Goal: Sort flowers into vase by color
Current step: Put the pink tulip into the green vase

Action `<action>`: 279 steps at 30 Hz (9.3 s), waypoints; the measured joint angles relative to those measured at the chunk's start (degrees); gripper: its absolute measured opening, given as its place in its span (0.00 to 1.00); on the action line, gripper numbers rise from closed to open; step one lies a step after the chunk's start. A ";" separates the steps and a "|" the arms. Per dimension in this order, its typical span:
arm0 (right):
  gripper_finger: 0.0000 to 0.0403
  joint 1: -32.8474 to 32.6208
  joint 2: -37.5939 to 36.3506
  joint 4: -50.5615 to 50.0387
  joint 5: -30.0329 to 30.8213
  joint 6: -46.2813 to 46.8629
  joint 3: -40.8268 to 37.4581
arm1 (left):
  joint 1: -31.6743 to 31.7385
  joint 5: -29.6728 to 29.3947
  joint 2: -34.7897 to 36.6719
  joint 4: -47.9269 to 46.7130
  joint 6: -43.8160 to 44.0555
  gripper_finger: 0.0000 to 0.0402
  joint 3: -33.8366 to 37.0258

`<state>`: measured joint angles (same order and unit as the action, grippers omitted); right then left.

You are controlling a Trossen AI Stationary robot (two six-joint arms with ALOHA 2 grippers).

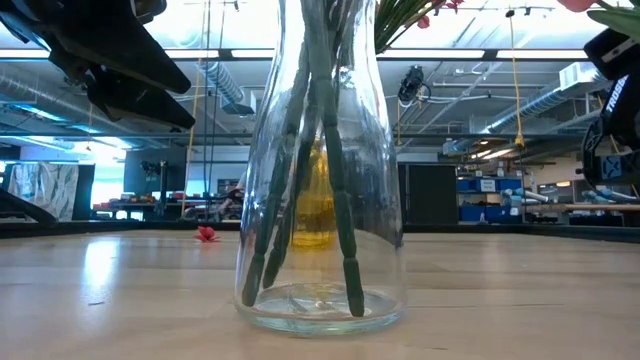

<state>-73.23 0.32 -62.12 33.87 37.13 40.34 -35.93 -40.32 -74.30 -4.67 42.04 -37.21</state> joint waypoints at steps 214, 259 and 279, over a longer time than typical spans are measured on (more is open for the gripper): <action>0.02 120.06 0.00 -16.97 -70.59 -42.35 15.68 | 0.32 -3.30 0.02 -1.12 0.83 0.83 0.00; 0.02 105.13 -0.04 -13.11 -52.41 -36.25 12.65 | 0.31 -5.38 -0.42 -2.47 0.57 0.83 0.02; 0.02 104.30 -0.07 1.89 -59.45 -32.74 -0.37 | 0.31 -6.62 -0.42 -2.43 2.29 0.83 0.02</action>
<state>31.07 0.25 -60.23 -25.59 4.38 39.96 -35.62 -46.94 -74.72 -7.09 44.34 -37.19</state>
